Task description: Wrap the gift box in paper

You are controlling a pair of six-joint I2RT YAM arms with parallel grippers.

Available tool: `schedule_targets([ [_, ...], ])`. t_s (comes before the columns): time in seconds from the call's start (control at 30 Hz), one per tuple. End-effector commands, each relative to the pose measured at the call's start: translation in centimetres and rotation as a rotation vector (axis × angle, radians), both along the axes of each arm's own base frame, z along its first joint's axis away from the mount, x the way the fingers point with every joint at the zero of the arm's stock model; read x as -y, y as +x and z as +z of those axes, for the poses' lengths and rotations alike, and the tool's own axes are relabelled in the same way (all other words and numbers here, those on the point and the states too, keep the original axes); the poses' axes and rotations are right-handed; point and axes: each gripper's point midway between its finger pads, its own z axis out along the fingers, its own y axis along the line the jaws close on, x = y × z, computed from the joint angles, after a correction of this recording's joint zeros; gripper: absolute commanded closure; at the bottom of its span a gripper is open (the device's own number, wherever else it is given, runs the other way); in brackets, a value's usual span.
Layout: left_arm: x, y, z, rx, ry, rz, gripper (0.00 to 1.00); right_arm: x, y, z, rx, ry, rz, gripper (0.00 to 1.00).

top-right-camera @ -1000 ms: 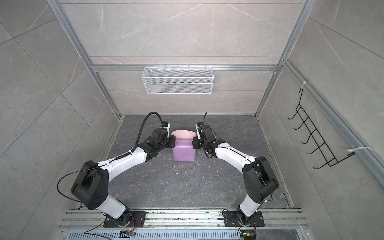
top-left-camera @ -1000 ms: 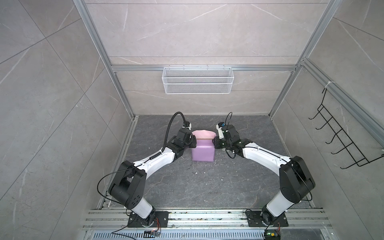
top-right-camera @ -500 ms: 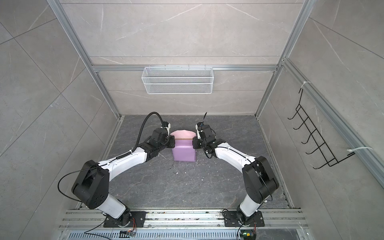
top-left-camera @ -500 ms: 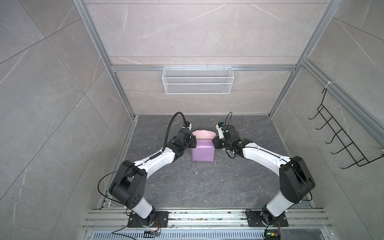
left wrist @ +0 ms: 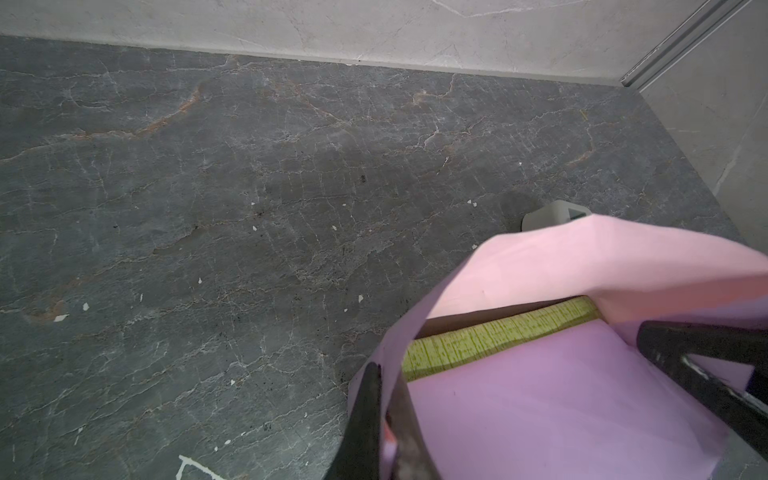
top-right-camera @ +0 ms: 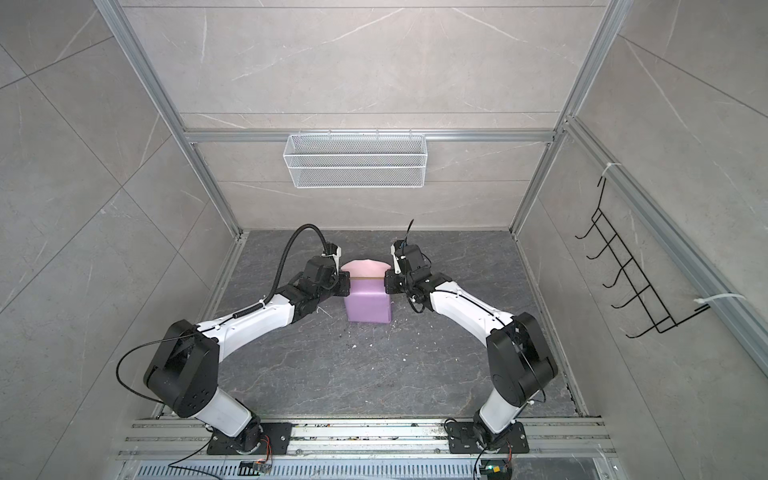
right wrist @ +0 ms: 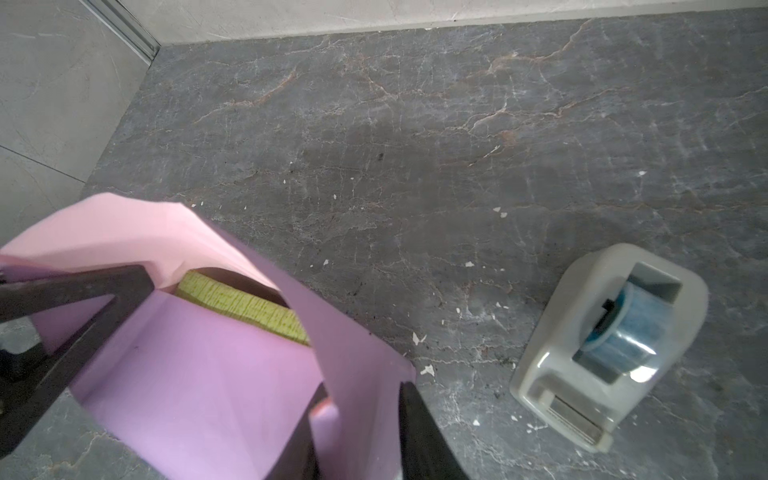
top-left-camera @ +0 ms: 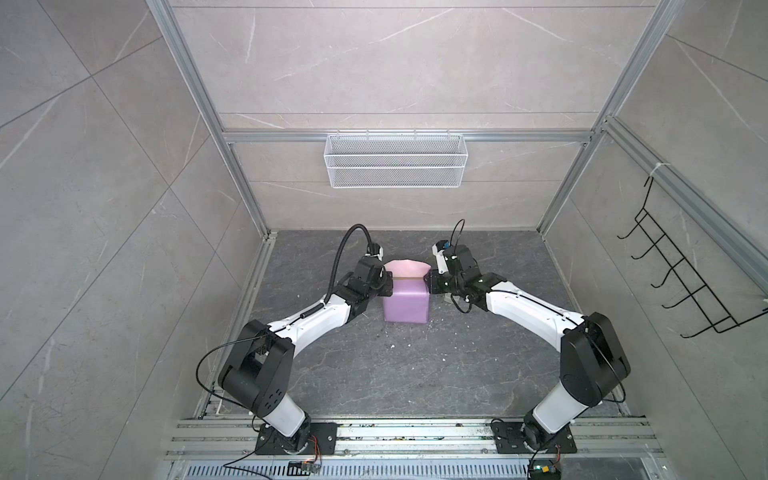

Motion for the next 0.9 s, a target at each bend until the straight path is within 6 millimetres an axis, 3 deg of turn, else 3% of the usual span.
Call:
schedule_targets([
  [0.0,0.3,0.5,0.9,0.02,-0.007,-0.012,1.0,0.0,-0.1,-0.7,-0.029,-0.021,0.007,0.75],
  [0.23,0.3,0.5,0.8,0.017,-0.005,-0.014,1.0,0.2,-0.1,-1.7,-0.044,-0.042,0.002,0.85],
  [0.47,0.3,0.4,0.5,0.012,0.0,-0.012,1.0,-0.2,0.0,-0.2,-0.026,-0.019,0.007,0.88],
  [0.67,0.2,0.4,0.7,0.015,0.001,-0.011,1.0,0.0,-0.9,3.0,0.003,0.046,0.023,0.62],
  [0.87,0.3,0.3,0.8,0.016,-0.003,-0.016,1.0,3.2,-1.9,4.5,-0.007,0.139,0.015,0.55],
])
